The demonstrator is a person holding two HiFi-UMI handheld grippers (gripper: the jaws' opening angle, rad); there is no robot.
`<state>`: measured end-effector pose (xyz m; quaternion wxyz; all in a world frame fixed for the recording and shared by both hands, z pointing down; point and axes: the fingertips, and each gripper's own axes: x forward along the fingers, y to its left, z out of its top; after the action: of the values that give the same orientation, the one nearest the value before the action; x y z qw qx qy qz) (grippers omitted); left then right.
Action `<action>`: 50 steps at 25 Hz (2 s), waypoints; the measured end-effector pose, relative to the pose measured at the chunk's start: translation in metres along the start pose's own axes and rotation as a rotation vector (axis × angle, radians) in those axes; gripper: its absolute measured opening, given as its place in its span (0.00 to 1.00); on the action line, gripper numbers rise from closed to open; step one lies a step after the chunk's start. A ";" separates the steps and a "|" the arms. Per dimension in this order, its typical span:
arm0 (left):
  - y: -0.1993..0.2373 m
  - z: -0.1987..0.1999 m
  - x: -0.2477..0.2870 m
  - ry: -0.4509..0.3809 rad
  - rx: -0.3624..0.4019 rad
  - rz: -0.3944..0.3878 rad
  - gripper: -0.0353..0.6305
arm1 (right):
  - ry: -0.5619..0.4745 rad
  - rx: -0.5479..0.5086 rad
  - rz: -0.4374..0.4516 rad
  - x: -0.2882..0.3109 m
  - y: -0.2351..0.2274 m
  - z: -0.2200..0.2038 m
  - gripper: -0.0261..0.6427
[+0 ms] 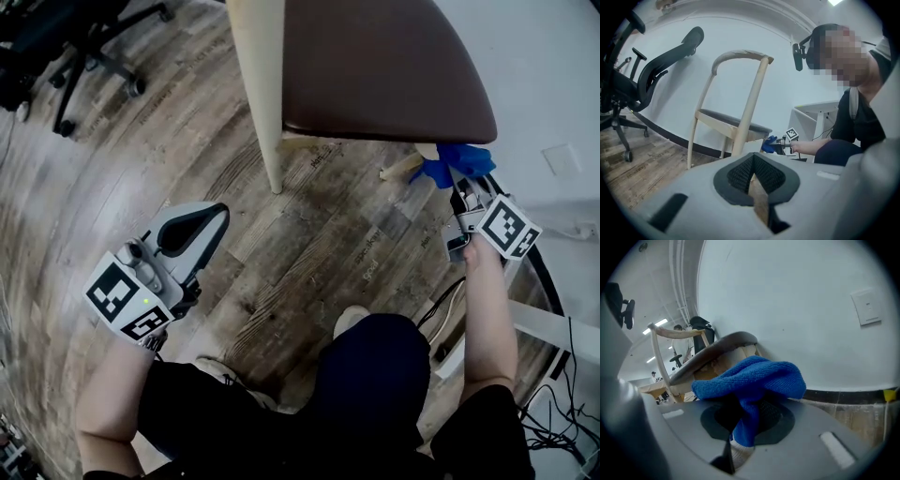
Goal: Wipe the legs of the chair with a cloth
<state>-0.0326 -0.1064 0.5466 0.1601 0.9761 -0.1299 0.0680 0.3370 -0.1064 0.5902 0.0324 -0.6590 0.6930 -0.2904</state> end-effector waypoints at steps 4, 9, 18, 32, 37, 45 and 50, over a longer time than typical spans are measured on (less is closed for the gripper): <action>0.002 -0.004 0.000 0.010 -0.005 0.007 0.05 | 0.008 0.022 0.006 0.012 -0.015 -0.026 0.14; 0.007 -0.006 -0.003 0.017 -0.019 0.029 0.05 | 0.051 0.059 -0.012 0.034 -0.045 -0.080 0.14; 0.014 -0.012 -0.003 0.032 -0.031 0.049 0.05 | 0.205 0.142 -0.094 0.075 -0.094 -0.173 0.14; 0.029 -0.021 -0.020 0.052 -0.051 0.093 0.05 | 0.392 0.127 -0.209 0.109 -0.137 -0.253 0.14; 0.030 -0.022 -0.021 0.051 -0.052 0.091 0.05 | 0.395 0.121 -0.210 0.110 -0.137 -0.252 0.14; 0.035 -0.008 -0.031 -0.004 -0.050 0.103 0.05 | 0.359 0.090 -0.211 0.095 -0.119 -0.222 0.14; 0.039 0.004 -0.038 -0.060 -0.072 0.121 0.05 | 0.327 0.000 -0.191 0.074 -0.093 -0.173 0.14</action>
<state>-0.0795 -0.1344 0.5478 0.1868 0.9617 -0.1957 0.0435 0.3370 -0.1095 0.7997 -0.1084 -0.6658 0.6235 -0.3954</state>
